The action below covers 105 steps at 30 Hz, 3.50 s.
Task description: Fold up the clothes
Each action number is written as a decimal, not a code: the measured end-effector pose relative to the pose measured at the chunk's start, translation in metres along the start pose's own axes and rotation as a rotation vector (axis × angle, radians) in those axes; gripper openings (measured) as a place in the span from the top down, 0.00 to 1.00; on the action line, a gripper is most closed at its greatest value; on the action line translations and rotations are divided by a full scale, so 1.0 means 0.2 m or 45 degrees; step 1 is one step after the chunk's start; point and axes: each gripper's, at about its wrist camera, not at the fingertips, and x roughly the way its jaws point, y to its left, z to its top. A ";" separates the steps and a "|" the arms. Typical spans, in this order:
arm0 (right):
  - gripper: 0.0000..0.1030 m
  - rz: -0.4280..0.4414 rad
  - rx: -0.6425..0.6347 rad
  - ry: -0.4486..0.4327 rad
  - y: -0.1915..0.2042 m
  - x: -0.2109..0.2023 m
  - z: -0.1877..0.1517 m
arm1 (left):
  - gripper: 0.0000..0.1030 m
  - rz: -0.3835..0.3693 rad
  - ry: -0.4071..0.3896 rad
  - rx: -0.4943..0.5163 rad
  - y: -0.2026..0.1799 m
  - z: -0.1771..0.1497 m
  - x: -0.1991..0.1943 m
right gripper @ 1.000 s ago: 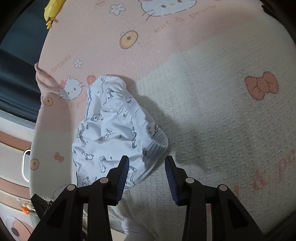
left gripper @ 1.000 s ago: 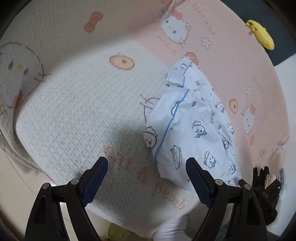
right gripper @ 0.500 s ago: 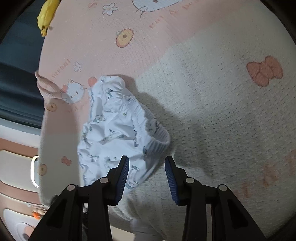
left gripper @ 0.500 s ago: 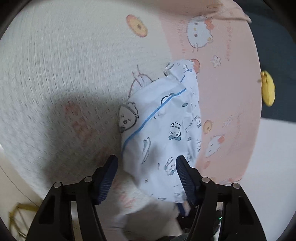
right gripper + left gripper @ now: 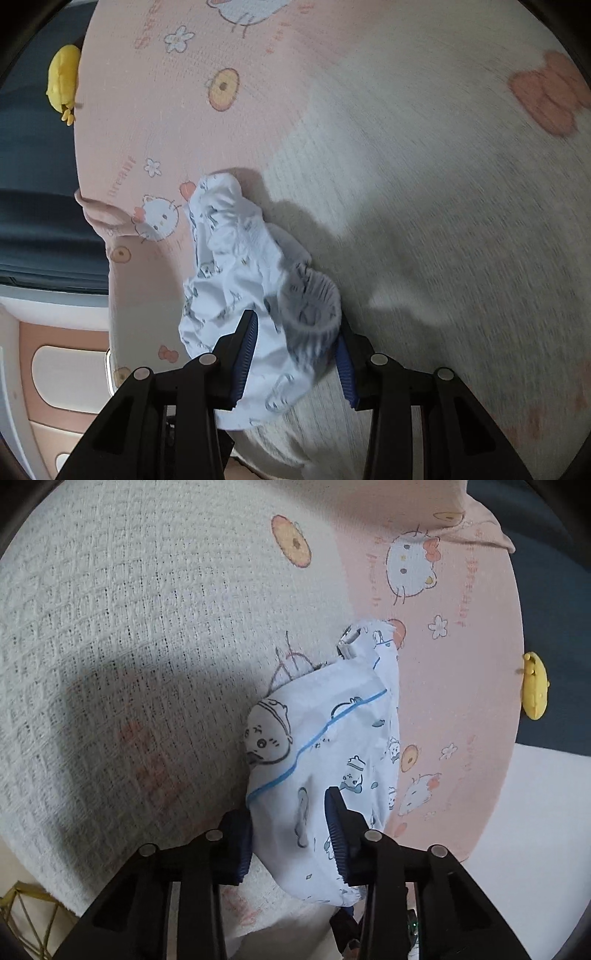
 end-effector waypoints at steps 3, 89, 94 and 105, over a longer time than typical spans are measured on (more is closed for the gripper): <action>0.62 -0.033 -0.074 -0.011 0.04 0.03 0.01 | 0.73 0.026 -0.025 0.057 -0.03 0.02 0.01; 0.54 -0.581 -0.624 -0.033 0.31 -0.24 -0.44 | 0.55 0.577 -0.101 0.553 -0.11 0.11 -0.24; 0.54 -0.552 -0.621 -0.029 0.31 -0.26 -0.42 | 0.55 0.584 -0.129 0.661 -0.21 0.13 -0.22; 0.53 -0.426 -0.681 0.009 0.42 -0.20 -0.12 | 0.55 0.588 0.031 0.720 -0.34 0.20 0.02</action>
